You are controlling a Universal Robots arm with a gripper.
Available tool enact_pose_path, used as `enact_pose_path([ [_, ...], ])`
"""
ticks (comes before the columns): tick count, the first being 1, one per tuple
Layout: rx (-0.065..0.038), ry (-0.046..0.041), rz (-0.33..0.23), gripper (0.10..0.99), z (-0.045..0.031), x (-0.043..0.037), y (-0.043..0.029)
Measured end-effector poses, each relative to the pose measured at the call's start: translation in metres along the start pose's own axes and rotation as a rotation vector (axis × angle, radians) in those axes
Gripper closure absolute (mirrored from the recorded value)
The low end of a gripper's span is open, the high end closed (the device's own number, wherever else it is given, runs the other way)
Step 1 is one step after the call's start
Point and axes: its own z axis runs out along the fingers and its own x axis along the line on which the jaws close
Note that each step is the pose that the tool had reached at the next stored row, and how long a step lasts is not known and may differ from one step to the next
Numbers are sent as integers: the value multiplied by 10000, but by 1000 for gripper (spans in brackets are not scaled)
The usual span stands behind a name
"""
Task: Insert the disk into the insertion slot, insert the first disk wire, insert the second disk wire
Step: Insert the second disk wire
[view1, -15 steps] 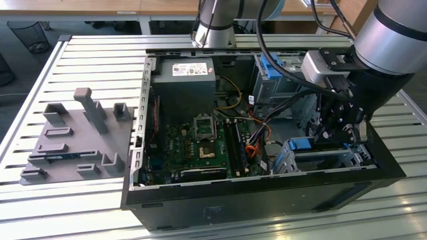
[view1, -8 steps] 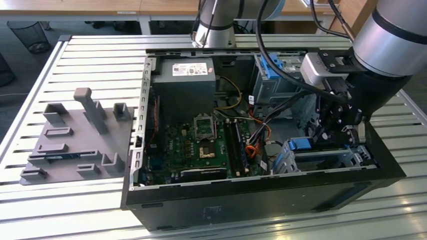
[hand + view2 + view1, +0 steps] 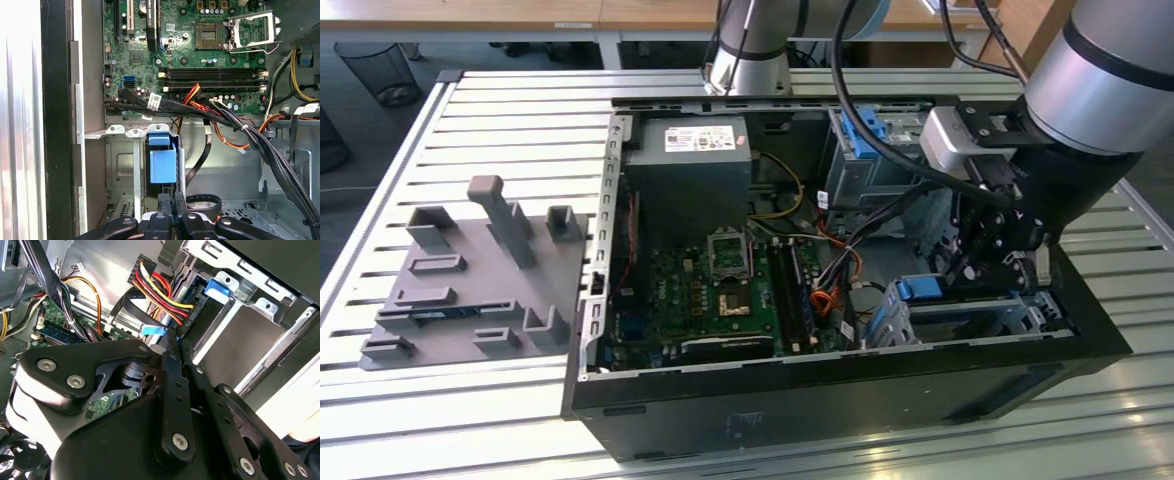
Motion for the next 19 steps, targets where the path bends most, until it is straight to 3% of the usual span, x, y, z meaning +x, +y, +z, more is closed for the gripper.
enact_pose_path([
  [1,0,-2,0,929,-1,0,0],
  [2,0,-2,0,867,-7,0,0],
  [12,1,2,0,867,-101,-2,-1],
  [14,0,1,0,882,-115,-3,-1],
  [15,0,1,0,945,-121,-3,-1],
  [17,0,2,0,980,-132,-3,-1],
  [19,0,2,0,980,-140,-4,-1],
])
